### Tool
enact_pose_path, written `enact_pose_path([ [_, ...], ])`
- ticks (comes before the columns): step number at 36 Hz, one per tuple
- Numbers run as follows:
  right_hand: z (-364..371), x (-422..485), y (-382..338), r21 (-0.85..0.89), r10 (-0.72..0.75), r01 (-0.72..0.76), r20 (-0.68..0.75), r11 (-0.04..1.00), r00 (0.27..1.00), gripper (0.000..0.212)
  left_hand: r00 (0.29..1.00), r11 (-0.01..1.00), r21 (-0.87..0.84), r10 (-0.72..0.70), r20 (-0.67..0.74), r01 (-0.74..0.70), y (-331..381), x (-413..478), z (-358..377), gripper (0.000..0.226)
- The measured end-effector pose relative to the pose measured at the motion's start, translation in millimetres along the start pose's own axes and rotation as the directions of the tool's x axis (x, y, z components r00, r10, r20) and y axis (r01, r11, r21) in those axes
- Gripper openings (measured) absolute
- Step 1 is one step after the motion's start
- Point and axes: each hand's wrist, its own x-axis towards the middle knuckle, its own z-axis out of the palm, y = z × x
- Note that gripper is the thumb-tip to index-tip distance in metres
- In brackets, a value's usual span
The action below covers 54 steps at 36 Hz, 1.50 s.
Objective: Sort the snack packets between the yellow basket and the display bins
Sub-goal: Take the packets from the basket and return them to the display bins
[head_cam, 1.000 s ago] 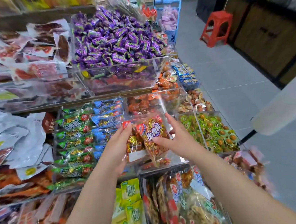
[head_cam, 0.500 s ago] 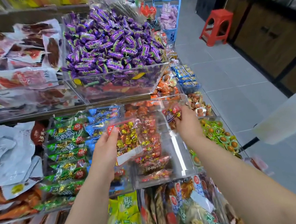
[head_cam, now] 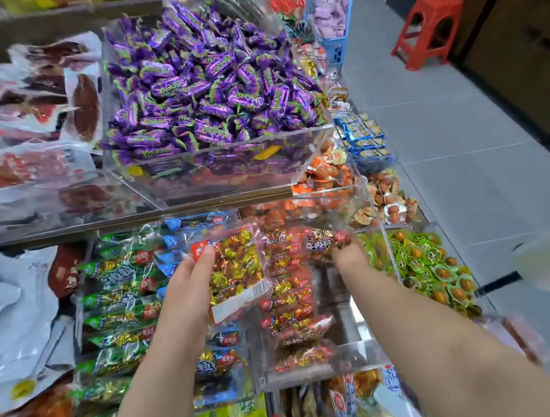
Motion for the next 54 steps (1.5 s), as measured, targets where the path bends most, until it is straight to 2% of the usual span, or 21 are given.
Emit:
enact_pose_path([
  [4, 4.8, -2.6, -7.2, -0.076, 0.18, -0.17, 0.144, 0.982, 0.973, 0.067, 1.0, 1.0, -0.028, -0.01, 0.03, 0.01, -3.7, 6.7, 0.5, 0.028],
  [8, 10.5, 1.5, -4.8, 0.079, 0.251, -0.282, 0.269, 0.956, 0.93, 0.065, 0.999, 0.998, -0.04, -0.04, 0.036, 0.042, -7.6, 11.2, 1.3, 0.039],
  [11, 12.3, 5.5, -10.7, 0.186, 0.17, -0.2, 0.168, 0.962, 0.971, 0.063, 0.999, 0.999, -0.035, -0.036, 0.039, 0.037, -8.7, 13.1, 1.2, 0.041],
  [15, 16.5, 17.0, -21.9, 0.142, 0.071, -0.076, 0.038, 0.987, 0.997, 0.067, 0.996, 0.996, -0.045, -0.078, 0.035, 0.08, -8.8, 12.3, -0.2, 0.057],
  [19, 16.2, 23.4, -25.8, 0.045, 0.134, -0.137, 0.055, 0.99, 0.989, 0.067, 0.997, 0.996, -0.059, -0.067, 0.035, 0.069, -8.6, 10.2, -0.3, 0.066],
  [23, 18.4, 23.0, -23.0, 0.169, 0.176, -0.174, 0.001, 0.97, 0.984, 0.061, 0.996, 0.992, -0.101, -0.068, 0.065, 0.075, -5.7, 6.6, -0.9, 0.069],
  [25, 19.4, 18.4, -21.7, 0.315, 0.217, -0.21, 0.012, 0.926, 0.976, 0.055, 0.991, 0.989, -0.126, -0.062, 0.115, 0.077, -6.2, 6.4, -1.3, 0.05],
  [27, 17.5, 7.5, -19.3, 0.574, 0.256, -0.275, 0.116, 0.771, 0.96, 0.041, 0.987, 0.984, -0.174, -0.022, 0.157, 0.049, -5.6, 3.7, -1.0, 0.019],
  [29, 11.3, -5.7, -15.3, 0.686, 0.224, -0.283, 0.176, 0.671, 0.959, 0.032, 0.985, 0.976, -0.215, -0.008, 0.171, 0.045, -4.6, 2.4, -1.0, 0.014],
  [33, -6.8, -42.0, -8.5, 0.663, 0.123, -0.162, 0.106, 0.731, 0.987, 0.028, 0.974, 0.965, -0.259, 0.014, 0.225, 0.046, -3.8, -1.8, 0.3, 0.043],
  [35, -18.4, -64.2, -7.7, 0.688, -0.075, -0.044, 0.142, 0.724, 0.987, 0.021, 0.959, 0.965, -0.26, 0.032, 0.283, 0.044, -0.2, -7.5, 3.6, 0.037],
  [37, -29.9, -91.2, -9.4, 0.729, -0.298, -0.019, 0.303, 0.684, 0.905, 0.028, 0.948, 0.969, -0.245, 0.036, 0.315, 0.045, 3.5, -13.0, 9.9, 0.031],
  [39, -34.9, -110.2, -9.3, 0.664, -0.442, 0.081, 0.396, 0.743, 0.805, 0.057, 0.941, 0.983, -0.177, 0.013, 0.338, 0.05, 4.9, -16.1, 18.0, 0.037],
  [40, -35.8, -118.8, -9.2, 0.6, -0.468, 0.155, 0.409, 0.785, 0.784, 0.066, 0.944, 0.992, -0.118, 0.003, 0.33, 0.038, 4.6, -17.8, 22.7, 0.037],
  [42, -34.7, -130.6, -6.9, 0.562, -0.491, 0.187, 0.457, 0.805, 0.742, 0.057, 0.956, 1.0, 0.029, -0.009, 0.293, 0.0, 3.0, -20.1, 30.9, 0.032],
  [44, -36.4, -137.3, -4.3, 0.583, -0.461, 0.111, 0.495, 0.805, 0.737, 0.072, 0.961, 0.989, 0.145, -0.023, 0.275, -0.018, -1.2, -21.2, 37.3, 0.036],
  [46, -38.3, -133.6, 0.7, 0.548, -0.491, 0.214, 0.43, 0.809, 0.757, 0.067, 0.966, 0.958, 0.279, -0.006, 0.26, -0.069, -4.3, -22.8, 40.9, 0.038],
  [48, -42.3, -131.5, 4.1, 0.514, -0.558, 0.336, 0.37, 0.789, 0.743, 0.078, 0.966, 0.887, 0.435, 0.043, 0.257, -0.155, -5.1, -24.9, 40.9, 0.036],
  [50, -49.2, -134.9, 3.6, 0.53, -0.663, 0.45, 0.326, 0.719, 0.674, 0.06, 0.951, 0.801, 0.55, 0.071, 0.301, -0.234, -2.5, -28.1, 38.7, 0.031],
  [52, -57.5, -138.8, 1.7, 0.518, -0.691, 0.49, 0.324, 0.701, 0.646, 0.048, 0.925, 0.738, 0.6, 0.084, 0.371, -0.308, 2.6, -29.7, 34.2, 0.028],
  [54, -63.9, -138.5, 2.3, 0.503, -0.688, 0.502, 0.303, 0.703, 0.66, 0.049, 0.907, 0.781, 0.532, 0.102, 0.409, -0.327, 7.5, -28.8, 27.8, 0.022],
])
